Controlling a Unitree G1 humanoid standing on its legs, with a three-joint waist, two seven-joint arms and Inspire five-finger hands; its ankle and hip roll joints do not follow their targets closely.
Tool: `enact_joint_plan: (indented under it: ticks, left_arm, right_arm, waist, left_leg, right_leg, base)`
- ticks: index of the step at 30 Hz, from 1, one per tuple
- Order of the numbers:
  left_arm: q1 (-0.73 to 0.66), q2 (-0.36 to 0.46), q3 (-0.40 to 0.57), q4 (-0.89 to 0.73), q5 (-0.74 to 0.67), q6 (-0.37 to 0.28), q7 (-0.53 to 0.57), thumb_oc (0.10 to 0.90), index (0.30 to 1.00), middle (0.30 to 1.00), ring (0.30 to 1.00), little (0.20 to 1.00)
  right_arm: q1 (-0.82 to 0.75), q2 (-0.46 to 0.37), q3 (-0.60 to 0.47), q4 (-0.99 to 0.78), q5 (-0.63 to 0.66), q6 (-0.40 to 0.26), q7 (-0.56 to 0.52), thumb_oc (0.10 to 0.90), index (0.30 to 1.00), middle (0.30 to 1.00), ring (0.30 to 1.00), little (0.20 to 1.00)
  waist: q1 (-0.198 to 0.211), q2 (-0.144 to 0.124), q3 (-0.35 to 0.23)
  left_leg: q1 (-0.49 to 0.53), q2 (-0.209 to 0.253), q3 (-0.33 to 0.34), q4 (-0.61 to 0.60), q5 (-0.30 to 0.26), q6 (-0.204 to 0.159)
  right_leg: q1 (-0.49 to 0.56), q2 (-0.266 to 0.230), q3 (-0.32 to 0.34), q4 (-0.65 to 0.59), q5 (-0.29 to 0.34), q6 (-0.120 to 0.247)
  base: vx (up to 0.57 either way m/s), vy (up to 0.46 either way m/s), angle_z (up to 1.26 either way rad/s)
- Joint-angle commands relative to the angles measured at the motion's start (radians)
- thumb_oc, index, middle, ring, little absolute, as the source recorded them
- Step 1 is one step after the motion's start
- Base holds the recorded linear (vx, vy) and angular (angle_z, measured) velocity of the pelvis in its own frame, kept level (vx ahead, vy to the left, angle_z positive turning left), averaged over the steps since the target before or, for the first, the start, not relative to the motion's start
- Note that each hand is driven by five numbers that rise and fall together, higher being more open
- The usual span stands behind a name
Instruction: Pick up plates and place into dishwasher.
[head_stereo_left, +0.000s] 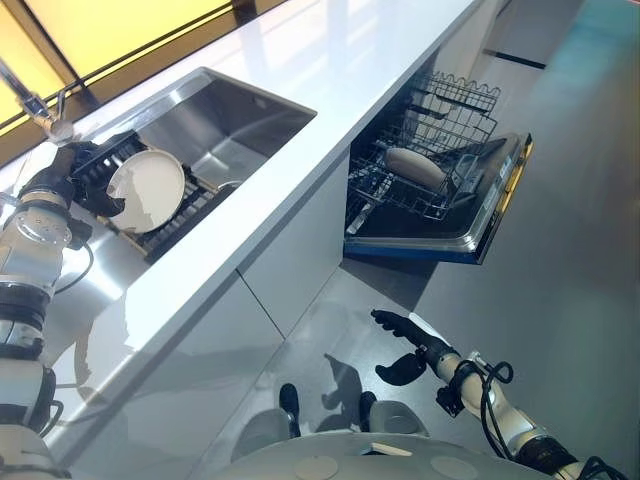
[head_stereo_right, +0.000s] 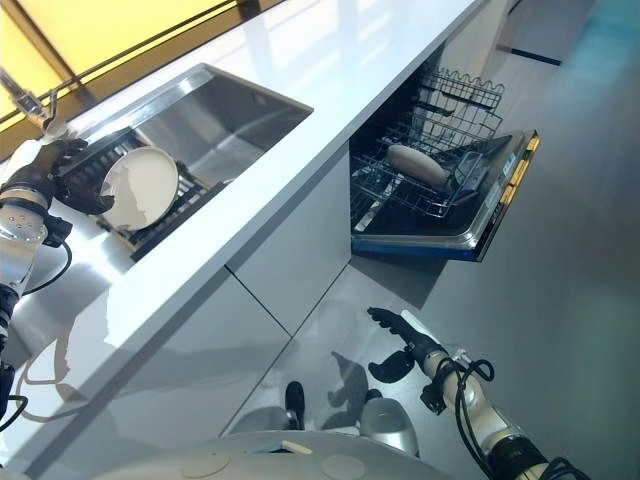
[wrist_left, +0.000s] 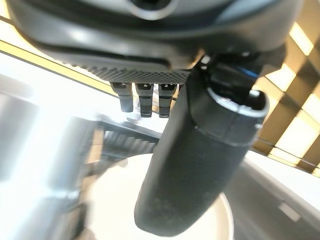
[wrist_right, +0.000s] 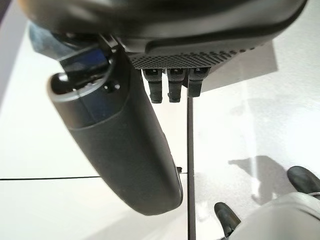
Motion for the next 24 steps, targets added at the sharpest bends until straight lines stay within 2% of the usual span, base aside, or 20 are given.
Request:
enact_joint_plan:
  ticks: [1,3,4,7,9,11,13,15,16,18,20,22,24]
  left_arm:
    - [-0.051,0.081,0.119,-0.103,0.01,-0.026,0.096,0.8,0.9,0.9,0.9,0.9]
    - [-0.059,0.101,0.12,-0.081,-0.01,-0.048,0.088,0.8,0.9,0.9,0.9,0.9]
    - [-0.054,0.103,0.12,-0.071,-0.021,-0.068,0.099,0.8,0.9,0.9,0.9,0.9]
    - [-0.031,0.09,0.143,-0.076,-0.014,-0.091,0.112,0.8,0.9,0.9,0.9,0.9]
    - [-0.029,0.083,0.15,-0.069,0.002,-0.128,0.113,0.8,0.9,0.9,0.9,0.9]
    - [-0.031,0.091,0.16,-0.065,-0.011,-0.157,0.109,0.8,0.9,0.9,0.9,0.9]
    - [-0.004,0.101,0.183,-0.084,-0.004,-0.171,0.091,0.8,0.9,0.9,0.9,0.9]
    - [0.013,0.105,0.186,-0.084,0.012,-0.191,0.094,0.8,0.9,0.9,0.9,0.9]
    - [0.009,0.107,0.181,-0.081,0.01,-0.194,0.092,0.8,0.9,0.9,0.9,0.9]
    - [-0.007,0.125,0.177,-0.073,-0.002,-0.188,0.092,0.8,0.9,0.9,0.9,0.9]
    - [-0.027,0.132,0.172,-0.049,-0.016,-0.195,0.094,0.8,0.9,0.9,0.9,0.9]
    - [-0.063,0.129,0.148,-0.036,-0.027,-0.192,0.09,0.8,0.9,0.9,0.9,0.9]
    - [-0.07,0.125,0.14,-0.045,-0.024,-0.185,0.089,0.8,0.9,0.9,0.9,0.9]
  right_arm:
    - [-0.036,-0.025,-0.011,-0.068,0.046,-0.087,-0.022,0.8,0.9,0.9,0.9,0.9]
    - [-0.039,-0.03,-0.009,-0.047,0.038,-0.097,-0.014,0.8,0.9,0.9,0.9,0.9]
    - [-0.035,-0.035,-0.011,-0.039,0.029,-0.105,-0.008,0.8,0.9,0.9,0.9,0.9]
    - [-0.016,-0.046,-0.024,-0.042,0.01,-0.11,0.0,0.8,0.9,0.9,0.9,0.9]
    - [-0.012,-0.049,-0.029,-0.048,-0.005,-0.102,-0.006,0.8,0.9,0.9,0.9,0.9]
    - [-0.012,-0.039,-0.028,-0.054,-0.026,-0.084,-0.021,0.8,0.9,0.9,0.9,0.9]
    - [0.006,-0.035,-0.033,-0.102,-0.003,-0.055,-0.017,0.8,0.9,0.9,0.9,0.9]
    - [0.015,-0.027,-0.031,-0.13,-0.015,-0.055,-0.005,0.8,0.9,0.9,0.9,0.9]
    - [0.015,-0.025,-0.029,-0.136,-0.013,-0.054,-0.004,0.8,0.9,0.9,0.9,0.9]
    - [0.006,-0.011,-0.015,-0.148,-0.02,-0.059,0.002,0.8,0.9,0.9,0.9,0.9]
    - [-0.006,0.0,-0.002,-0.149,-0.034,-0.063,-0.001,0.8,0.9,0.9,0.9,0.9]
    - [-0.028,0.01,0.007,-0.144,-0.037,-0.057,-0.016,0.8,0.9,0.9,0.9,0.9]
    - [-0.039,0.011,0.009,-0.142,-0.035,-0.058,-0.021,0.8,0.9,0.9,0.9,0.9]
  waist:
    - [-0.011,0.05,-0.03]
    - [0.0,0.073,-0.035]
    - [0.009,0.08,-0.034]
    - [0.019,0.085,-0.035]
    - [0.027,0.087,-0.04]
    - [0.035,0.078,-0.049]
    - [0.042,0.067,-0.055]
    - [0.044,0.058,-0.059]
    - [0.046,0.057,-0.062]
    - [0.057,0.057,-0.073]
    - [0.059,0.058,-0.079]
    - [0.054,0.057,-0.082]
    - [0.05,0.054,-0.079]
  left_leg:
    - [0.026,0.023,0.026,-0.031,-0.13,0.106]
    - [0.053,0.066,0.001,-0.246,-0.091,0.088]
    - [0.06,0.097,-0.012,-0.334,-0.048,0.065]
    - [0.039,0.131,-0.016,-0.381,-0.01,0.04]
    - [0.005,0.144,-0.012,-0.332,-0.024,0.033]
    - [0.005,0.118,-0.015,-0.295,-0.07,0.047]
    - [-0.003,0.087,-0.01,-0.233,-0.111,0.07]
    - [0.008,0.061,0.003,-0.206,-0.141,0.101]
    - [0.014,0.055,0.006,-0.205,-0.146,0.109]
    - [0.044,0.035,0.048,-0.207,-0.17,0.128]
    - [0.076,0.025,0.085,-0.227,-0.183,0.139]
    - [0.102,0.007,0.115,-0.25,-0.195,0.147]
    - [0.111,-0.002,0.126,-0.259,-0.201,0.151]
  right_leg:
    - [0.066,0.063,0.017,-0.1,0.023,0.043]
    - [0.095,0.064,0.032,-0.109,0.001,0.054]
    - [0.125,0.059,0.044,-0.121,-0.01,0.062]
    - [0.19,0.031,0.056,-0.14,-0.034,0.084]
    - [0.225,-0.026,0.041,-0.129,-0.057,0.119]
    - [0.233,-0.084,0.025,-0.113,-0.057,0.157]
    - [0.204,-0.136,0.006,-0.068,-0.022,0.179]
    - [0.159,-0.178,-0.006,-0.006,0.051,0.169]
    - [0.148,-0.186,-0.008,0.008,0.068,0.165]
    - [0.119,-0.226,-0.058,0.041,0.134,0.161]
    - [0.09,-0.219,-0.08,0.04,0.145,0.161]
    - [0.041,-0.144,-0.111,-0.02,0.115,0.152]
    - [0.013,-0.108,-0.123,-0.052,0.108,0.148]
  base:
    - [0.3,0.332,-0.09]
    - [0.41,0.423,-0.1]
    - [0.45,0.447,0.07]
    - [0.36,0.404,0.16]
    - [0.38,0.552,0.1]
    - [0.36,0.554,-0.35]
    - [0.32,0.551,-0.57]
    - [0.24,0.425,-0.29]
    - [0.2,0.342,-0.26]
    - [0.19,0.338,-0.14]
    - [0.14,0.257,-0.21]
    - [0.1,0.185,-0.45]
    - [0.05,0.069,-0.43]
